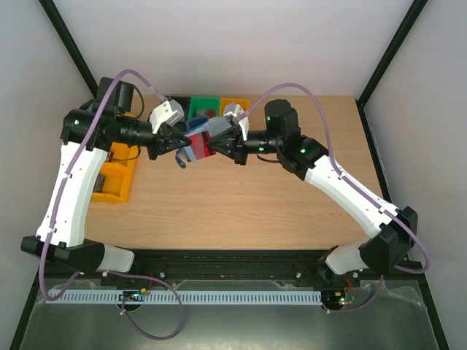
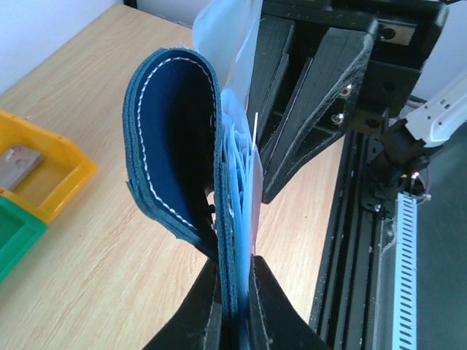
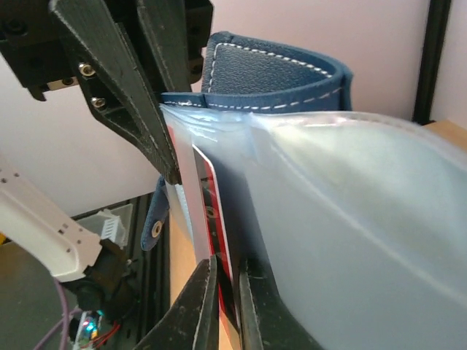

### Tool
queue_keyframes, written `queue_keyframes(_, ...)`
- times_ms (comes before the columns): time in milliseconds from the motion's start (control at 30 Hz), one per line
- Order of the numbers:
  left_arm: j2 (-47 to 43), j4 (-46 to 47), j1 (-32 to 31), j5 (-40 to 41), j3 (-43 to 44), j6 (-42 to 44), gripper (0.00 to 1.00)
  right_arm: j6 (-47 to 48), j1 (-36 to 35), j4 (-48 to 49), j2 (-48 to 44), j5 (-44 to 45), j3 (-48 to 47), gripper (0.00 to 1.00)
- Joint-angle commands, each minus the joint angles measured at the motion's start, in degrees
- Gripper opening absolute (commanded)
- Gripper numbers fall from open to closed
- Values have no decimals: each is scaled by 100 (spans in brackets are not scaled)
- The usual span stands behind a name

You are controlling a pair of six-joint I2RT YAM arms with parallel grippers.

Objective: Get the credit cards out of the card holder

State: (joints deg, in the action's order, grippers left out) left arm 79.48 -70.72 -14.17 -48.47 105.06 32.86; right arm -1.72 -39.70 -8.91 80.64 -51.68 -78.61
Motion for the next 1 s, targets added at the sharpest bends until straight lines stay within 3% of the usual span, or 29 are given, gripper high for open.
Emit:
queue_keyframes(0,-19,-13,-2,-726,109,129,2,77,-11,-72,107,-792,-206,8)
queue_keyframes(67,14,86,-2,-722,90,-10,2,63,-12,-13,98,-980,-194,2)
queue_keyframes(200,-46,216,2,-793,-48,-24,2,79,-4,72,-48,-1051,-118,2)
queue_keyframes(333,-134,196,-2,-1130,-276,157,18,-395,169,771,-308,-989,201,2)
queue_keyframes(500,-173,192,0,-1281,-375,208,20,-658,311,967,-356,-930,258,2)
queue_keyframes(667,-194,166,49,-1314,-403,260,15,-601,371,905,-428,-849,309,2)
queue_keyframes(767,-237,170,146,-1288,-398,265,3,-442,473,665,-484,-749,294,2)
queue_keyframes(967,-314,386,476,-1264,-534,6,2,-150,839,191,-728,-379,413,2)
